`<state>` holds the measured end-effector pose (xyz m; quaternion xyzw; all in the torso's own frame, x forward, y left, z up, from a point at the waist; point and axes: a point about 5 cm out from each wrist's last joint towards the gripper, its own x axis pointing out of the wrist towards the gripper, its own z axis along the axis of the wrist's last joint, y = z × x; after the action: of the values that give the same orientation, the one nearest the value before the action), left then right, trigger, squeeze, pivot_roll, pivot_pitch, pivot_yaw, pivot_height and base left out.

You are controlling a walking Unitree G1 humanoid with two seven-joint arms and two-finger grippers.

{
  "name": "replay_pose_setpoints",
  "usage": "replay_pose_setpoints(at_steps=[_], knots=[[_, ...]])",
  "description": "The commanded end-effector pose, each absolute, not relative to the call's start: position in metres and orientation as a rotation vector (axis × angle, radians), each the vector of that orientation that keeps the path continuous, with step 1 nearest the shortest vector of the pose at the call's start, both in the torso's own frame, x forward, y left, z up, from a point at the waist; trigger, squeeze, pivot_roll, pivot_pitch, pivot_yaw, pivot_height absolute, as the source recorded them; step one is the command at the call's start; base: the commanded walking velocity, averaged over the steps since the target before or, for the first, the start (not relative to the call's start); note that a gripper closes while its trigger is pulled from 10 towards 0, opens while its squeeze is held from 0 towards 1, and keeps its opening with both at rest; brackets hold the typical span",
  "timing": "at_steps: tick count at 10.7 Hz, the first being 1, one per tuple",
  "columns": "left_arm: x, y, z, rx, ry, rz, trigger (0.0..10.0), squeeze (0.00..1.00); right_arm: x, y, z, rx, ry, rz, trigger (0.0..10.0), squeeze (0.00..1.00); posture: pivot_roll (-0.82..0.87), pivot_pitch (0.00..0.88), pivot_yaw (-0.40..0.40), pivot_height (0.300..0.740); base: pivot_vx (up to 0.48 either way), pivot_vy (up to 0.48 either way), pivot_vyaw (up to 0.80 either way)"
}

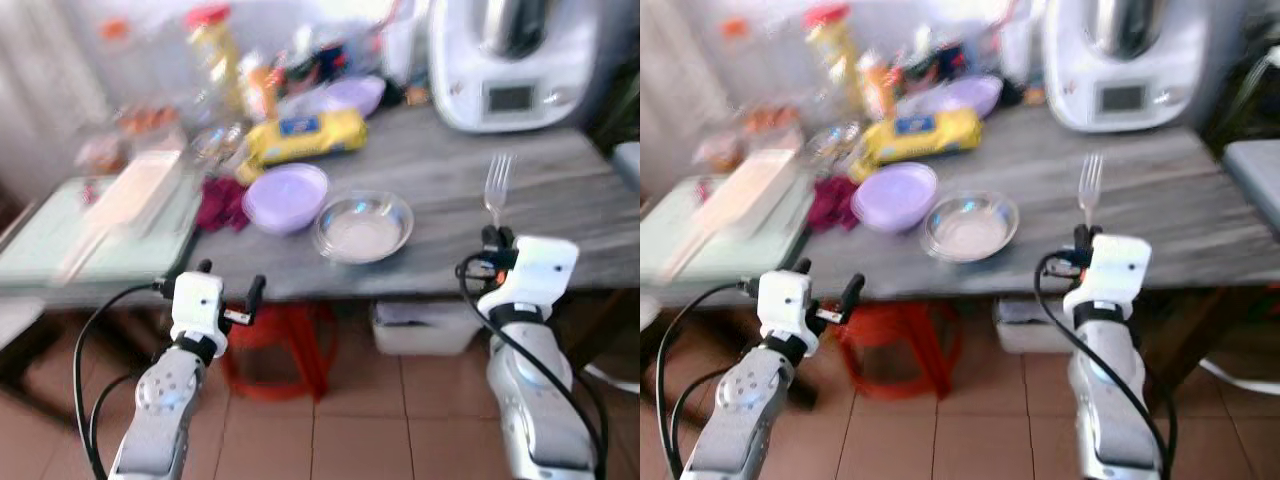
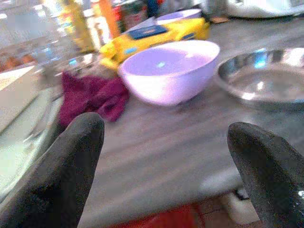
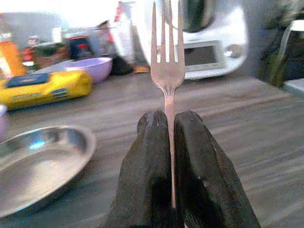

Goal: Setting the table

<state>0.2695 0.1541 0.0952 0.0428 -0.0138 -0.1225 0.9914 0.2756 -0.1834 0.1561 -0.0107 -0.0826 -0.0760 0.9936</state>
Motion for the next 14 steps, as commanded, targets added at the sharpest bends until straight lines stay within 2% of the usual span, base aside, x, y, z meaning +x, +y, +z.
replay_pose_setpoints(at_steps=[1, 4, 10, 14], knots=[[0.270, 0.149, 0.097, 0.087, -0.032, -0.267, 10.0, 0.00, 0.275, -0.188, 0.156, -0.021, -0.164, -0.172, 10.0, 0.00, -0.15, 0.056, 0.123, 0.740, 0.334, 0.000, 0.00], [0.267, 0.151, 0.095, 0.088, -0.021, -0.284, 10.0, 0.00, 0.275, -0.188, 0.156, -0.020, -0.161, -0.171, 10.0, 0.00, -0.15, 0.062, 0.119, 0.740, 0.080, 0.000, 0.00], [0.247, 0.145, 0.096, 0.026, -0.006, -0.581, 10.0, 0.00, 0.274, -0.193, 0.152, -0.007, -0.129, -0.197, 10.0, 0.00, -0.14, 0.091, 0.115, 0.740, 0.000, 0.000, 0.00], [0.246, 0.146, 0.102, 0.050, -0.015, -0.701, 10.0, 0.00, 0.292, -0.210, 0.143, 0.021, -0.002, -0.192, 10.0, 0.00, -0.15, 0.107, 0.134, 0.740, 0.000, 0.000, 0.00]])
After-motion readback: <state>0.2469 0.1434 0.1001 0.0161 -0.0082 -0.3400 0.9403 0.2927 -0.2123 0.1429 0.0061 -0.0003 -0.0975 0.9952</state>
